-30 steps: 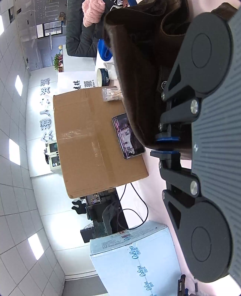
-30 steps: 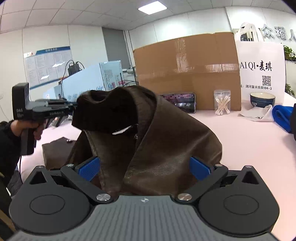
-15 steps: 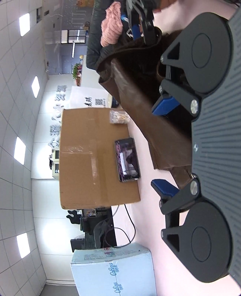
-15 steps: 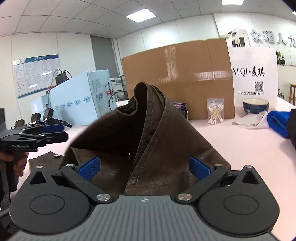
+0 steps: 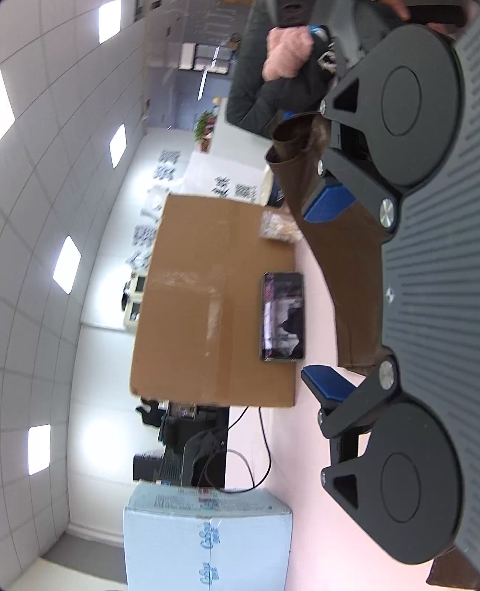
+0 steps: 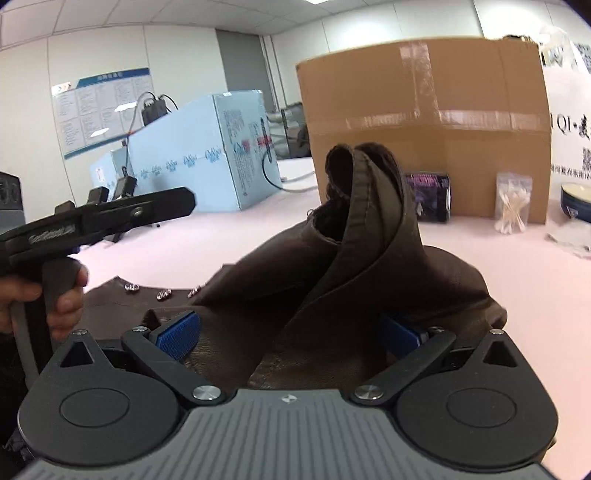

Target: Fold clothes

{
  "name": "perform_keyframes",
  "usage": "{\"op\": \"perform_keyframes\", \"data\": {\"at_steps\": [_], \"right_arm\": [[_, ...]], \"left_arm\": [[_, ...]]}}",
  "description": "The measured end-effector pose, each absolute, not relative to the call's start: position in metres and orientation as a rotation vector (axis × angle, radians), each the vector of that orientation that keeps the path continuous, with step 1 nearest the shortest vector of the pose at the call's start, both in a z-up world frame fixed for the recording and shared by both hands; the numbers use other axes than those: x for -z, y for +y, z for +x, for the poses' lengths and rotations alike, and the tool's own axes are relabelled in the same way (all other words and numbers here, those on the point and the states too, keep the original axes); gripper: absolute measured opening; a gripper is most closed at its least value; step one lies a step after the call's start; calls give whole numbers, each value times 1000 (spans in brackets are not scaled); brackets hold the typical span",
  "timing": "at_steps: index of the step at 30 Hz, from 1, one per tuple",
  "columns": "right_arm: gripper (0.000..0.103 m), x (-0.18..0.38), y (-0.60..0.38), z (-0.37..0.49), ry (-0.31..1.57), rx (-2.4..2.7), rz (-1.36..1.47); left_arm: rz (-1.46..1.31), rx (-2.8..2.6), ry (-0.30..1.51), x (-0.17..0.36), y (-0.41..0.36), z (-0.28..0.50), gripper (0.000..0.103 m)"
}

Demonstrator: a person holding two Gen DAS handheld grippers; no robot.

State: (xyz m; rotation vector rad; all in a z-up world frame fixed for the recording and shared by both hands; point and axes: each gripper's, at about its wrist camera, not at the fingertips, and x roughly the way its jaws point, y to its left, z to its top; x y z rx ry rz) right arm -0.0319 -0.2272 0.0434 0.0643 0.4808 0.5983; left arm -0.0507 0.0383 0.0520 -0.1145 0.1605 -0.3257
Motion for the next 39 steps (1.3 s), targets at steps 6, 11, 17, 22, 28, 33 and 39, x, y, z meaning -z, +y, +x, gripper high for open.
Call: {"op": "perform_keyframes", "data": {"at_steps": [6, 11, 17, 22, 28, 33, 39], "right_arm": [[103, -73, -244, -48, 241, -464, 101], [103, -80, -254, -44, 131, -391, 123], [103, -76, -253, -21, 123, -387, 102], [103, -71, -253, -5, 131, -396, 85], [103, -59, -250, 6, 183, -425, 128], [103, -50, -246, 4, 186, -431, 135], [103, -49, -248, -3, 152, -405, 155]], "left_arm": [[-168, 317, 90, -56, 41, -48, 103], [-130, 287, 81, -52, 33, -43, 103], [-12, 138, 113, -46, 32, -29, 103], [4, 87, 124, -46, 40, -15, 103], [-34, 58, 168, -39, 45, -13, 103], [-71, 52, 183, -37, 42, -27, 103], [-68, 81, 204, -30, 31, -53, 103]]}}
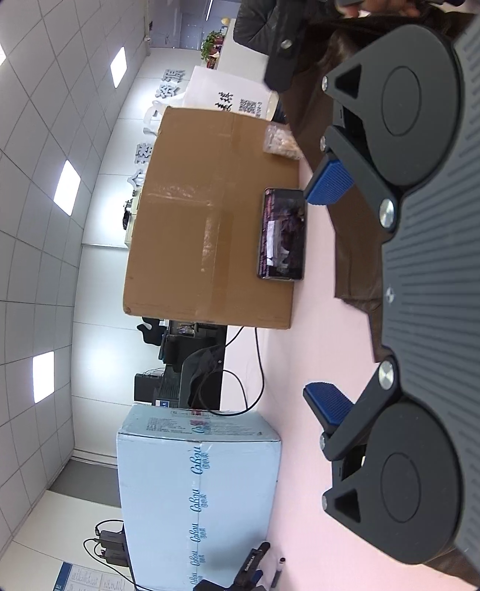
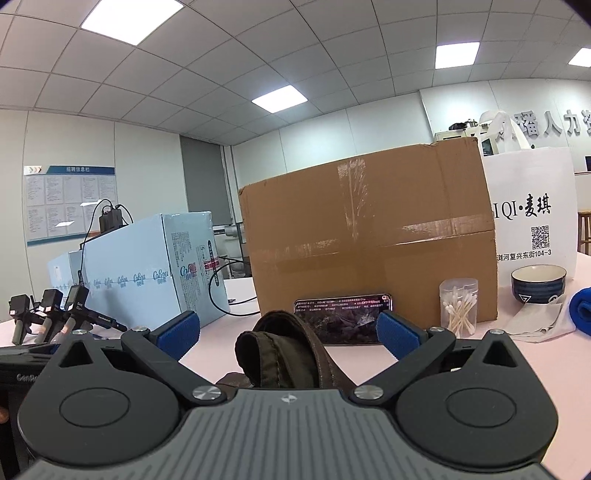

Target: Fold clothes

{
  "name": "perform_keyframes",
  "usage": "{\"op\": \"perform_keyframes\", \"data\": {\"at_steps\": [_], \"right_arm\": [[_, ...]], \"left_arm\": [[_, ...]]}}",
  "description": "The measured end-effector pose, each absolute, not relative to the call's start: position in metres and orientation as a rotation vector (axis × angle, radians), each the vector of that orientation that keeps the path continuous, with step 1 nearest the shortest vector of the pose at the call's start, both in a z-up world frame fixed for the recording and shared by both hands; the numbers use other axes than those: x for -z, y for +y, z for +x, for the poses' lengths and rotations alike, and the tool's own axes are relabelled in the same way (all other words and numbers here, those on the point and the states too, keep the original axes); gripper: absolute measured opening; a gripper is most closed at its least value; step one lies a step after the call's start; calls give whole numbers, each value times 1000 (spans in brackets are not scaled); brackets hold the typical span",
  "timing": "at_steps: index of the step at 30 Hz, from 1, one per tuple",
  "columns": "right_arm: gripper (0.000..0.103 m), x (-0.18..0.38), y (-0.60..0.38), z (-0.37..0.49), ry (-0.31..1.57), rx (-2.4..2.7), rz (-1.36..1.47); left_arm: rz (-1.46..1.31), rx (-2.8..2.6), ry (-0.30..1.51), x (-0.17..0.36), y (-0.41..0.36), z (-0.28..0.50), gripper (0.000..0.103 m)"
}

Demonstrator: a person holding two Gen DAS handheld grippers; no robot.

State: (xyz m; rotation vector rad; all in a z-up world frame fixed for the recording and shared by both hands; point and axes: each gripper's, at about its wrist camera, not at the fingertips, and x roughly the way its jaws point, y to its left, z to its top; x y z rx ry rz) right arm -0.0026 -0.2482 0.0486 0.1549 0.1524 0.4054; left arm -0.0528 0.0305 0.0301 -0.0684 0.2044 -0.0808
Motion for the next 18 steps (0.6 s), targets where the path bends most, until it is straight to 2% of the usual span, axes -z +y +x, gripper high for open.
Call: {"op": "perform_keyframes", "data": {"at_steps": [7, 14, 18], "right_arm": [[103, -47, -256, -7, 146, -398, 170], [103, -53, -251, -5, 143, -377, 115], [103, -59, -246, 3, 128, -344, 75]], "left_arm": [[-12, 100, 281, -17, 29, -55, 103], [-13, 63, 338, -11, 39, -23, 103], [5, 47, 303, -13, 43, -5, 103]]}}
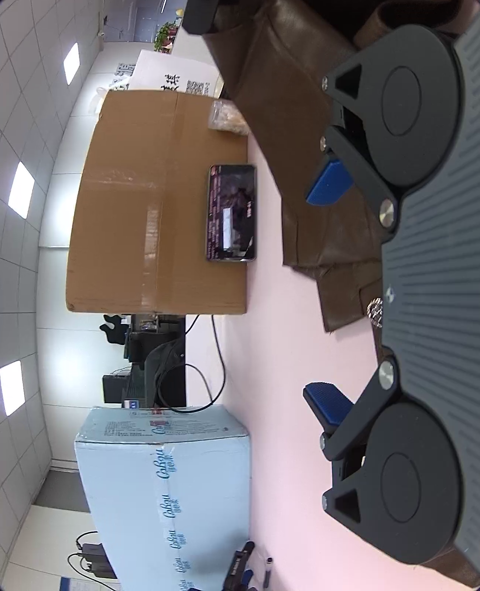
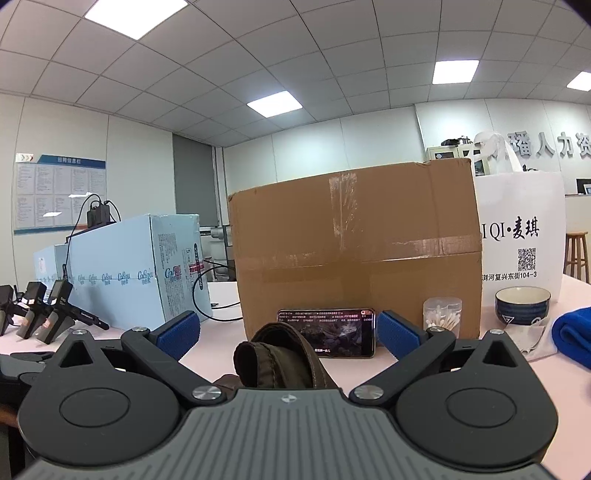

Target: Fold clothes

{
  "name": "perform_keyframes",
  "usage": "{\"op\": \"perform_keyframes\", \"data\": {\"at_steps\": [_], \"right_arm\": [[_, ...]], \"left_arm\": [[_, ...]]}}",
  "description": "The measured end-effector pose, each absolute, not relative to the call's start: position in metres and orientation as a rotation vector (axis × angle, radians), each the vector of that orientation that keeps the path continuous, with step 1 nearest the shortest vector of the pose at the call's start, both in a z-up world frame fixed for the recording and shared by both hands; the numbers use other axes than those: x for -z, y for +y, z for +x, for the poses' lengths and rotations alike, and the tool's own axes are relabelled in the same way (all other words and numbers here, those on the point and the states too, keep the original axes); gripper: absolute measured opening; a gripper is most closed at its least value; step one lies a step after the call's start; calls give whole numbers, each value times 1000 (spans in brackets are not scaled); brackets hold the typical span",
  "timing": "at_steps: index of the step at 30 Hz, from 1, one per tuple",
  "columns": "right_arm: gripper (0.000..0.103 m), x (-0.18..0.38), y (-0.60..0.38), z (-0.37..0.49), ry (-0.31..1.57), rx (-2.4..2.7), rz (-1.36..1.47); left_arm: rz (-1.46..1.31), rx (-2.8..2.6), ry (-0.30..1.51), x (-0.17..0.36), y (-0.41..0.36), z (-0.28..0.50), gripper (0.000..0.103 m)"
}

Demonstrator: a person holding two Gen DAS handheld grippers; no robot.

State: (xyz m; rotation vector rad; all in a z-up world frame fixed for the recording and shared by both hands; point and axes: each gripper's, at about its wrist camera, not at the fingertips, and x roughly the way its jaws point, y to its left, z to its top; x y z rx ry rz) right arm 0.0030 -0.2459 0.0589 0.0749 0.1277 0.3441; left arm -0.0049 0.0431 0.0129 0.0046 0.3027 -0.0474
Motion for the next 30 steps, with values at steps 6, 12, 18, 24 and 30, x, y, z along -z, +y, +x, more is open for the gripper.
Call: {"op": "perform_keyframes", "data": {"at_steps": [6, 12, 18, 24, 30], "right_arm": [[103, -57, -256, 7, 88, -247, 99], [103, -44, -279, 3, 30, -113, 116], [103, -28, -284, 5, 27, -10, 151], [103, -21, -283, 3, 32, 49, 145], [103, -21, -283, 3, 32, 62, 137]], "left_arm": [[-31, 78, 168, -29, 41, 1, 103], [-81, 48, 129, -29, 42, 7, 103], [-44, 17, 114, -21, 36, 4, 103], [-56, 6, 112, -22, 39, 3, 103], [-21, -49, 102, -22, 40, 0, 103]]}}
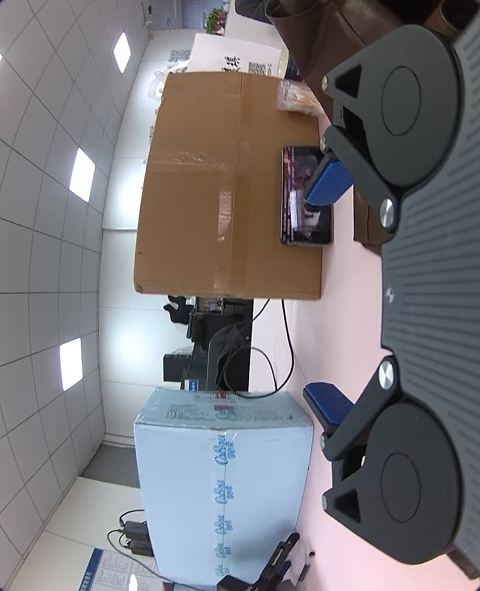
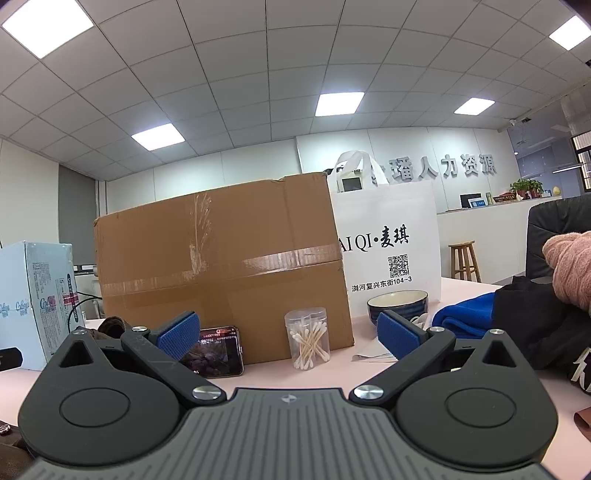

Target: Fold clothes

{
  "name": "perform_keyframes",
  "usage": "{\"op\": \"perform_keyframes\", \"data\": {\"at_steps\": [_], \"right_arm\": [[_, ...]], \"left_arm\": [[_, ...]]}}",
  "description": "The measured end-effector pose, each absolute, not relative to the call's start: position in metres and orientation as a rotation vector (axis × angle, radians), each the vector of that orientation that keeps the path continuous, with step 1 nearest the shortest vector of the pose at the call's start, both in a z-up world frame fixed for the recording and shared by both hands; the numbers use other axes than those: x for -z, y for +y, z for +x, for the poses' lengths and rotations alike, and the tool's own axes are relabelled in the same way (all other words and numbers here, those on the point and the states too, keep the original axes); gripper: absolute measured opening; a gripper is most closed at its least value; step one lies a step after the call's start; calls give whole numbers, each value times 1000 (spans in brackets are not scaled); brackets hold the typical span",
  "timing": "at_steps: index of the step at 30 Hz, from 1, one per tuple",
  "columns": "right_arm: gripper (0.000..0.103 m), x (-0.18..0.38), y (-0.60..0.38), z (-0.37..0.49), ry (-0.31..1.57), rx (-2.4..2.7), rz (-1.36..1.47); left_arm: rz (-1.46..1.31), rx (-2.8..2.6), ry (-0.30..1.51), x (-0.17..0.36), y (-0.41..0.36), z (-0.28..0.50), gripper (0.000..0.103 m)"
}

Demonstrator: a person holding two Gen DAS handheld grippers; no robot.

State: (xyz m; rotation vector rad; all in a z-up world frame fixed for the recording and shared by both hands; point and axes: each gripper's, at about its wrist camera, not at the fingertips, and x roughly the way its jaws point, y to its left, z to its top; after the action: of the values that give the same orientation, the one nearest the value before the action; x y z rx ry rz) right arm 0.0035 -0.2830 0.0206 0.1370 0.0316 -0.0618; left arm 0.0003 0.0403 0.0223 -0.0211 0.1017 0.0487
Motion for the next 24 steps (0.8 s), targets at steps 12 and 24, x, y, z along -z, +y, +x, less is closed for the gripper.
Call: {"op": "perform_keyframes", "data": {"at_steps": [12, 24], "right_arm": [[103, -24, -287, -5, -6, 100, 98], [103, -25, -289, -5, 11, 85, 118]], "left_arm": [[3, -106, 80, -21, 49, 1, 103], [40, -100, 71, -20, 43, 0, 103]]}}
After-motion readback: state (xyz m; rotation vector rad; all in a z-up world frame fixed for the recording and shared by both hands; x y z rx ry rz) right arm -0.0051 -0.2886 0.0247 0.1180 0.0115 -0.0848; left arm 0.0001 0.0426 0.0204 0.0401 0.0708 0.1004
